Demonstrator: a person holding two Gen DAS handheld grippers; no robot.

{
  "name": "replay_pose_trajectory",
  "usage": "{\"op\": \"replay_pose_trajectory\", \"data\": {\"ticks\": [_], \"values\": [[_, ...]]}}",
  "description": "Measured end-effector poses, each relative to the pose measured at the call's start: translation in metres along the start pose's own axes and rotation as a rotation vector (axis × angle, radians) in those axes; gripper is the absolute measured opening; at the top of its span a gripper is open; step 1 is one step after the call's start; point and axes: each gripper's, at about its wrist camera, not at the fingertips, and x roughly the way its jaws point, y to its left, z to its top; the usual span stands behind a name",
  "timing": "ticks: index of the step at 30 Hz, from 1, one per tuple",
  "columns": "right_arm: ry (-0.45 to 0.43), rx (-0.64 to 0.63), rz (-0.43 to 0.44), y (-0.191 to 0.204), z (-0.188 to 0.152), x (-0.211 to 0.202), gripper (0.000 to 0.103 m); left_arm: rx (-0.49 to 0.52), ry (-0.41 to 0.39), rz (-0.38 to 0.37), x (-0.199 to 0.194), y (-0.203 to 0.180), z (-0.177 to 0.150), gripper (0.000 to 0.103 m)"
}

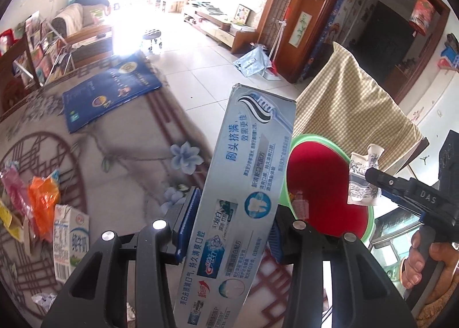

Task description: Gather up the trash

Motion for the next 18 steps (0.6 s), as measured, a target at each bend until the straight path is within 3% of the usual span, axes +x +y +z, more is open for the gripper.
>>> {"op": "replay_pose_trajectory", "data": {"ticks": [7,18], "values": [[-0.003,0.016,-0.013,-0.015,0.007,0.002,0.056,0.030,-0.012,-0.046,0.011,-0.028,0.020,0.040],[-0.015,0.062,-0.058,-0.045,0.009,-0.009,0.056,0.118,0.024,-0.215,0.048,-0.104,0.041,0.040]]}}
